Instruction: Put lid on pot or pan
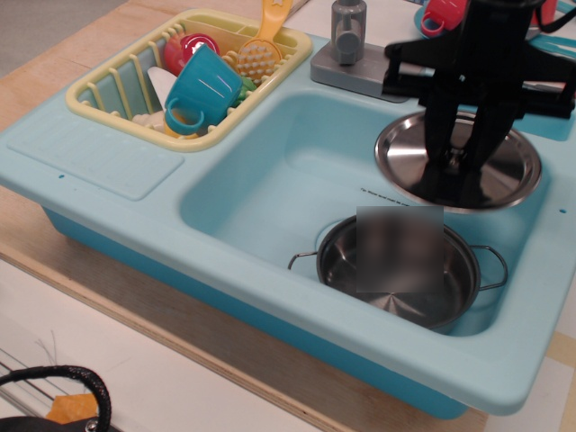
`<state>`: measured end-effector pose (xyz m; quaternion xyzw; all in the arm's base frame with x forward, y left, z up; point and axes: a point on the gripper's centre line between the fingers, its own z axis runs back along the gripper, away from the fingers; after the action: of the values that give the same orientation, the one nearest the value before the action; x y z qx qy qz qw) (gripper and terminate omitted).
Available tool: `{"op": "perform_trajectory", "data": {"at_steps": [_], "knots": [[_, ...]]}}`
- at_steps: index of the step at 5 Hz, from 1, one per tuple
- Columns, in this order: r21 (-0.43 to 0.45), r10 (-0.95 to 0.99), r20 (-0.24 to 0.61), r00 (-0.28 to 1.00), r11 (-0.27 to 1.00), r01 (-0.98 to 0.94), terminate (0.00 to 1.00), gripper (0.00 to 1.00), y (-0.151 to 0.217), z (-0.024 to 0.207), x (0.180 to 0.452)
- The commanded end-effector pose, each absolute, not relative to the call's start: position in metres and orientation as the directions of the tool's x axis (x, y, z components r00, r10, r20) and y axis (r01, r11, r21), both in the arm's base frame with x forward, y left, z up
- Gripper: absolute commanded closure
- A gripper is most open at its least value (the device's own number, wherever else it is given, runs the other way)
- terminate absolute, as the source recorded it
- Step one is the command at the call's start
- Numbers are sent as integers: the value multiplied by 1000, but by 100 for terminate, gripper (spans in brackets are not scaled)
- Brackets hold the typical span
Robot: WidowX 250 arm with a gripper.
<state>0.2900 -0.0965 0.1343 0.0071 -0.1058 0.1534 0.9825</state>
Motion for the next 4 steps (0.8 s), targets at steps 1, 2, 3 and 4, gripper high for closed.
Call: {"op": "perform_trajectory", "data": {"at_steps": [1, 2, 3, 4], "knots": [[-60, 353, 237, 905, 935, -349, 0, 100, -101, 141, 265], [-50, 381, 218, 899, 924, -379, 0, 100, -100, 136, 257], [-46, 400, 212, 892, 915, -400, 0, 100, -94, 130, 252], [-47, 403, 203, 892, 914, -403, 0, 100, -89, 125, 253]]}}
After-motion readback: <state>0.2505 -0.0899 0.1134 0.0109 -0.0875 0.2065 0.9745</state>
